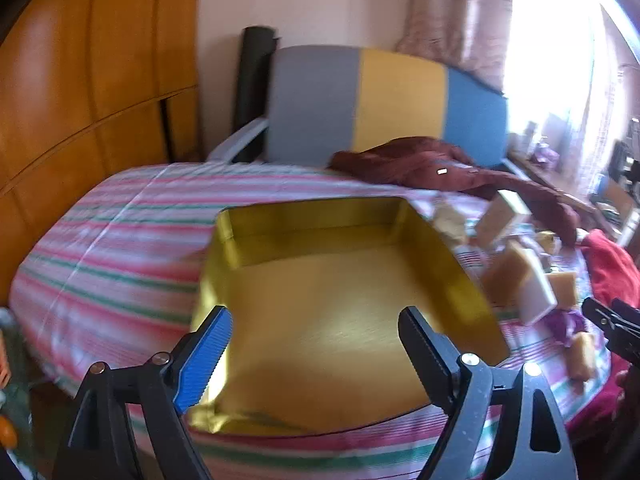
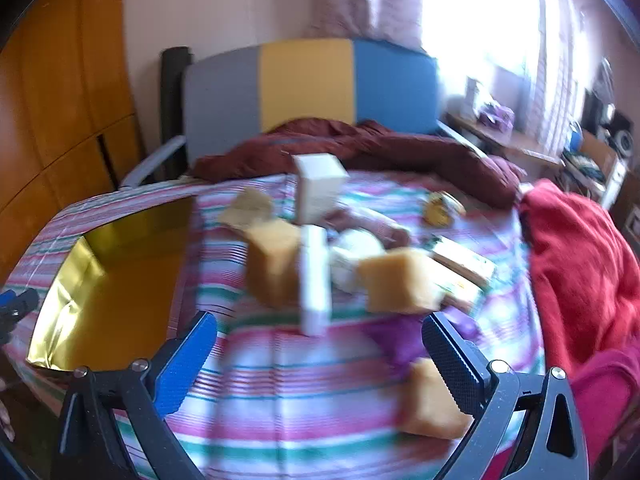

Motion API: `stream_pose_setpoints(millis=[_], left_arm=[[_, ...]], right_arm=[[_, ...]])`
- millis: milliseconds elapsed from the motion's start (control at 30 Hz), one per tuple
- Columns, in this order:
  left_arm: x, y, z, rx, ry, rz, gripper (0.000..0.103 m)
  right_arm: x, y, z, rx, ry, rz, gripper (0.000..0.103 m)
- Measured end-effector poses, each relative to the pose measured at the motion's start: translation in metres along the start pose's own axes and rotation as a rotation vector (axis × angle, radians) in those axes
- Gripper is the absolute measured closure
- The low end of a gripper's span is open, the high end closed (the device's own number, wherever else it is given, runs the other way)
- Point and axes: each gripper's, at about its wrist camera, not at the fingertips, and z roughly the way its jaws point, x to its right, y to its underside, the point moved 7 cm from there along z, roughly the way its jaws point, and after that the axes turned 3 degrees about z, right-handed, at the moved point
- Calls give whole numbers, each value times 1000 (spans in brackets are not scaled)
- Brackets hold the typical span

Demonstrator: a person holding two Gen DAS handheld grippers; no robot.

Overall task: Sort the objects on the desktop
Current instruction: 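Grasp the yellow sponge with the left gripper while the right gripper approaches a purple packet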

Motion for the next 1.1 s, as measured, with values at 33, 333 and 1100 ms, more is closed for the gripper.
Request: stream_pose_setpoints(millis=[33, 333, 1100], left_arm=[[6, -2, 0, 8, 28, 9, 12], [61, -17, 1, 23, 211, 100, 0], [161, -29, 52, -145, 320, 251, 33]], right_arm=[[14, 1, -1, -14, 23, 12, 0], [95, 26, -5, -177, 121, 44, 0], [130, 11, 37, -407, 62, 75, 0]])
